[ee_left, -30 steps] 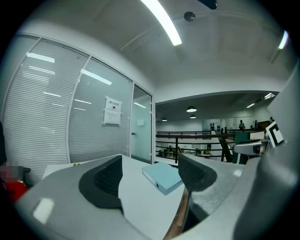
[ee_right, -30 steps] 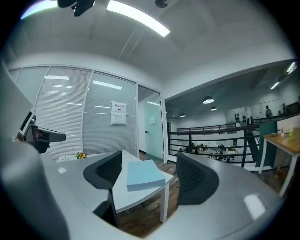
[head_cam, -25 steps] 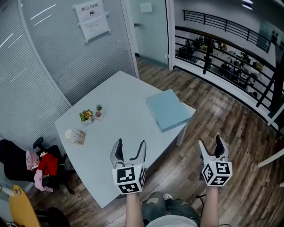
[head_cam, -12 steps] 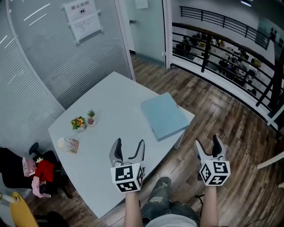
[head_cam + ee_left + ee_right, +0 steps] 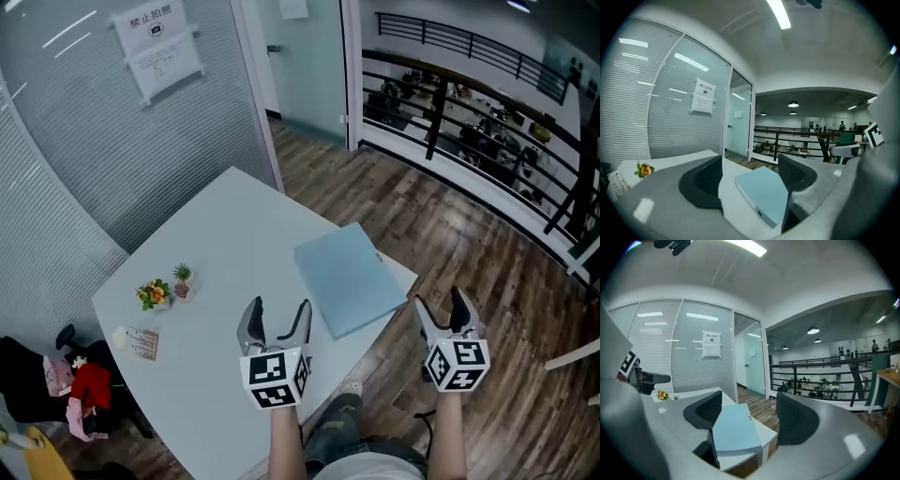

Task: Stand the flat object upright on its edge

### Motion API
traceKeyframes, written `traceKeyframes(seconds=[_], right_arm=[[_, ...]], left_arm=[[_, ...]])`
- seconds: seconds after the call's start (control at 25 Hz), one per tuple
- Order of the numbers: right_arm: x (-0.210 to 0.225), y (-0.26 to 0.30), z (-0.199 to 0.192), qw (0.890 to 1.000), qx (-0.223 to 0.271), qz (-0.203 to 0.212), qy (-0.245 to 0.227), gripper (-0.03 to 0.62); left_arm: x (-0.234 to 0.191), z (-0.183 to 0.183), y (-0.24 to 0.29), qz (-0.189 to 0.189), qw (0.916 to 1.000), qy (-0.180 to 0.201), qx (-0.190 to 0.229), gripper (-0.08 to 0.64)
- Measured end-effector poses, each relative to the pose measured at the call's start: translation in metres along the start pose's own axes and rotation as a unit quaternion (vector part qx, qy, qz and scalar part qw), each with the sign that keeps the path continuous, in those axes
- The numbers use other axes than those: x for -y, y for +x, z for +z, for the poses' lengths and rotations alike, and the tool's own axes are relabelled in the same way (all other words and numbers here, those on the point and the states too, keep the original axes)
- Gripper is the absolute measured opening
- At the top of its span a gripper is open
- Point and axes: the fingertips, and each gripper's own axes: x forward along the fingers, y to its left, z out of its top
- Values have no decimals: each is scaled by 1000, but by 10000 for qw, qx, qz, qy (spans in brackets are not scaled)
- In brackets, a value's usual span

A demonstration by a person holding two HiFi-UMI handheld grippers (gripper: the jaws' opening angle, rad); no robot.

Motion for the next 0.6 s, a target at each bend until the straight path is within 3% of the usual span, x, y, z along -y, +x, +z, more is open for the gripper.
traceKeyframes(seconds=[0.32,0.6], right_arm=[[11,82,8,9997,-223,91,47,376],[10,129,3,9990,-416,172,7,376]], left_arm=[[-14,7,75,-62,9997,-70,-203,357],[-29,-10,113,-85,9987,-172,-474,357]])
